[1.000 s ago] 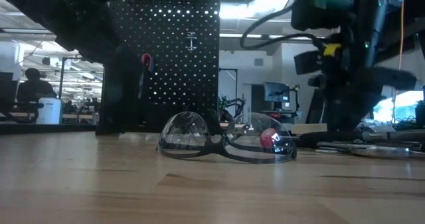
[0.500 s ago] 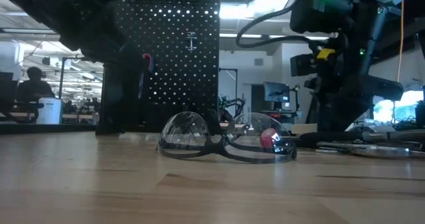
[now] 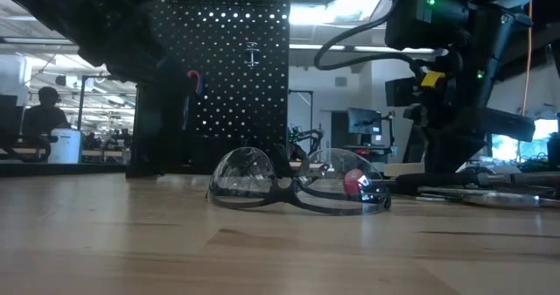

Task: Hang tools onto peg board
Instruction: Put the binder clip into the right pegboard organizer bin

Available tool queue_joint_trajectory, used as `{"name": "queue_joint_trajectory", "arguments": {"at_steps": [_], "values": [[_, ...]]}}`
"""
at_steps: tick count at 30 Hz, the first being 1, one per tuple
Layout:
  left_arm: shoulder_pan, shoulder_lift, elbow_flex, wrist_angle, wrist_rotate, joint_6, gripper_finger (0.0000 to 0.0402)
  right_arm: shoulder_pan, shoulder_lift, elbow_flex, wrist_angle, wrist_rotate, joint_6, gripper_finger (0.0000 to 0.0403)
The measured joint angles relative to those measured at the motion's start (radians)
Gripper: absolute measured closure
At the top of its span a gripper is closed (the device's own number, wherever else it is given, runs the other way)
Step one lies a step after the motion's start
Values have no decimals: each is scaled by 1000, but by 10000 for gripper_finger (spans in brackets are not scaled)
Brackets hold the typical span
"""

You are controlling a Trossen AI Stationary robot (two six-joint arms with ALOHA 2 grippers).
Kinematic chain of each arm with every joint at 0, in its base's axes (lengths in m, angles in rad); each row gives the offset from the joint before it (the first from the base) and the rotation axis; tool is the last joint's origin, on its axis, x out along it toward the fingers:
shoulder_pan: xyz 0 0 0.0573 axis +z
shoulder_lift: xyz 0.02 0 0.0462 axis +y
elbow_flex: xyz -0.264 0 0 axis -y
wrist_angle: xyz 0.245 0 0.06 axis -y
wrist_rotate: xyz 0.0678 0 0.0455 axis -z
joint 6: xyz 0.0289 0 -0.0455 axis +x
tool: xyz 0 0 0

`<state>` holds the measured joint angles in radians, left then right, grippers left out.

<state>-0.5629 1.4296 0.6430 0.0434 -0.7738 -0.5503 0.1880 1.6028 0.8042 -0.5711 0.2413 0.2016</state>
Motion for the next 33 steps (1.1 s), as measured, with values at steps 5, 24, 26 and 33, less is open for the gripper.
{"name": "queue_joint_trajectory", "arguments": {"at_steps": [5, 24, 26, 33], "values": [[2, 0, 0, 0, 0, 5, 329, 1, 1, 9, -9, 3, -1, 395], [1, 0, 0, 3, 0, -1, 329, -14, 3, 155, 402, 36, -227, 399], [1, 0, 0, 5, 0, -1, 329, -29, 3, 155, 504, 36, -258, 400], [1, 0, 0, 53, -15, 27, 329, -98, 69, 157, 856, 36, -296, 399]]}}
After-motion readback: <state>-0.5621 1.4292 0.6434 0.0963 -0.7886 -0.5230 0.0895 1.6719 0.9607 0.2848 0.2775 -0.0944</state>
